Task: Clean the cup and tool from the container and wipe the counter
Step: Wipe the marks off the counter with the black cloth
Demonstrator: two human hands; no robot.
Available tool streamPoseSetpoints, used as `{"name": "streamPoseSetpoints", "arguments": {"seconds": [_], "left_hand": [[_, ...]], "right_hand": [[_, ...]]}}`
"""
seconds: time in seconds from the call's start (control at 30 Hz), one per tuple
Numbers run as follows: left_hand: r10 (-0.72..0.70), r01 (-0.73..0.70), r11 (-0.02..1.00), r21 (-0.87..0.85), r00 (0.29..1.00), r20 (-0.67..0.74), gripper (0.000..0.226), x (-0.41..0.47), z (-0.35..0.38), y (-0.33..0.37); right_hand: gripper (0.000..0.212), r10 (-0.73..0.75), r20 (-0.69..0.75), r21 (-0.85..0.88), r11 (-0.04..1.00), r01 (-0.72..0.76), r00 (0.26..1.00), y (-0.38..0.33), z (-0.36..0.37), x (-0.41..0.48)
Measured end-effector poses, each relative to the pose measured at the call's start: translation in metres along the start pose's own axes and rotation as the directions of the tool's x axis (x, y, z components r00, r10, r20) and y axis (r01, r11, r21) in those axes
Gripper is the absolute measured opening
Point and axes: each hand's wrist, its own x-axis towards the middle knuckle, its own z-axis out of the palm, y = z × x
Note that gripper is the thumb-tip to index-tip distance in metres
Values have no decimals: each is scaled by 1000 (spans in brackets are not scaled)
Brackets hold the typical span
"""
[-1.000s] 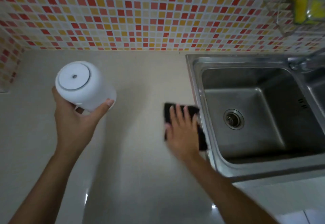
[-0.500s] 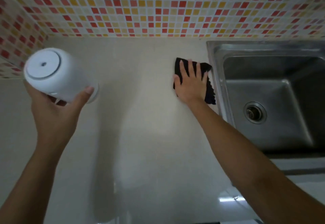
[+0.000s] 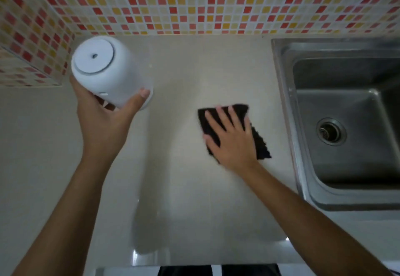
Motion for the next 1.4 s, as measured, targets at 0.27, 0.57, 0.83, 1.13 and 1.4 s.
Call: {"name": "streamPoseSetpoints", "arguments": {"seconds": [0.27,0.57,0.83,1.13,1.4], "left_hand": [[-10,10,1000,13,1000,19,93,-11,-7,-7],[-4,6,1000,-20,997,83,85,-17,31,0],[-33,40,998,-42,987,159,89,-38,51,-6],[-111,124,991,-49,971,212,94,-81,99,-26],[-94,95,995,9,966,240,89,-100,134,-20]], "right_hand": [[61,-6,15,93,996,4,1000,-115,21,22],[60,-219,142,90,974,207,965,-53,3,-118],[62,280,26,-11,960,-280,960,60,-8,44],[51,253,-55,40,967,-251,966,75,-9,-10],[52,170,4,-49,984,-170,985,84,-17,-95]]}}
